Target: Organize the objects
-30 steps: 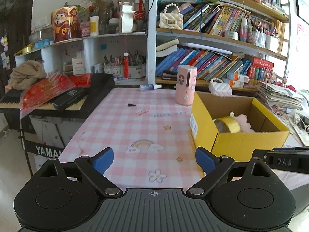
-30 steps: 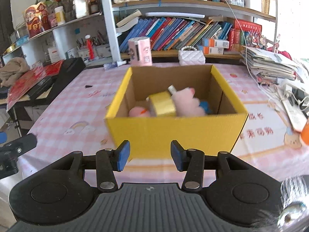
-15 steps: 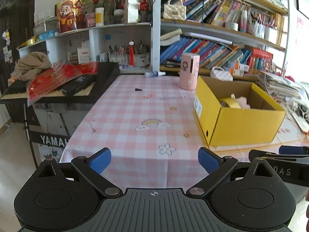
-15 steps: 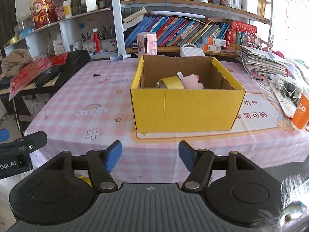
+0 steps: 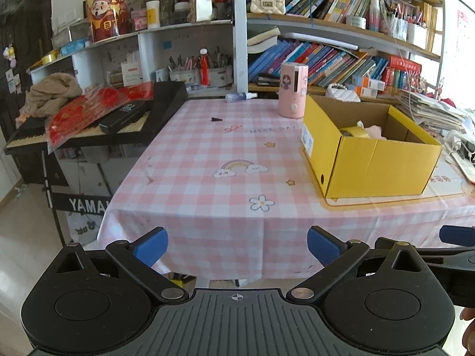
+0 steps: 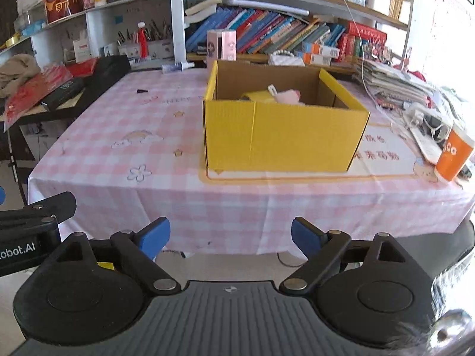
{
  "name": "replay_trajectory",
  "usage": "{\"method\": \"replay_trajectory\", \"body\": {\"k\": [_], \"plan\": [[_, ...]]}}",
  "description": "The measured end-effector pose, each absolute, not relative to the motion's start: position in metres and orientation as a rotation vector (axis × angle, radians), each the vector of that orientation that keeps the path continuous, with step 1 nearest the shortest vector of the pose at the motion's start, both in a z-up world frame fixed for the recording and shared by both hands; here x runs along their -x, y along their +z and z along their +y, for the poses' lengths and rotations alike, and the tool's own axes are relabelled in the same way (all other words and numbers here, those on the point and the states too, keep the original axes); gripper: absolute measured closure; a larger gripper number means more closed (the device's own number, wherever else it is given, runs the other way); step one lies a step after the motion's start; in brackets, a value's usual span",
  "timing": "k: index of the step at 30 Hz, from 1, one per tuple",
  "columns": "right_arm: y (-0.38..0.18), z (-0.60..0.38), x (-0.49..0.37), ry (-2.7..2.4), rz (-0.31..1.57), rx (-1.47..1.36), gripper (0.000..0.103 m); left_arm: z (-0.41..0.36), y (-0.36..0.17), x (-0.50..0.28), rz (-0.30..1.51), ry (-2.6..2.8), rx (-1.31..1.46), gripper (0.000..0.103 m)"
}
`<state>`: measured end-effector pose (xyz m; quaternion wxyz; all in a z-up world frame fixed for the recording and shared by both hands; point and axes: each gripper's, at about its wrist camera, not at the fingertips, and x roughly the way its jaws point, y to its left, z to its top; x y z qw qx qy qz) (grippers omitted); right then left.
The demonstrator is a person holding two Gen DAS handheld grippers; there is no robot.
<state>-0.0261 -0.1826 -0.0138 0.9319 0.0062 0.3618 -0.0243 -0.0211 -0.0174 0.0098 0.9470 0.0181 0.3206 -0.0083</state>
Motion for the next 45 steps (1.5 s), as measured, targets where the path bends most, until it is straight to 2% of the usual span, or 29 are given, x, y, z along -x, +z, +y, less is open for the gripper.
{"method": "replay_trajectory", "body": {"k": [45], "plan": [[-0.014, -0.190, 0.002, -0.098, 0.756, -0.026, 0.012, -0.026, 0.005, -0.011, 0.701, 0.006, -0.077, 0.001]]}}
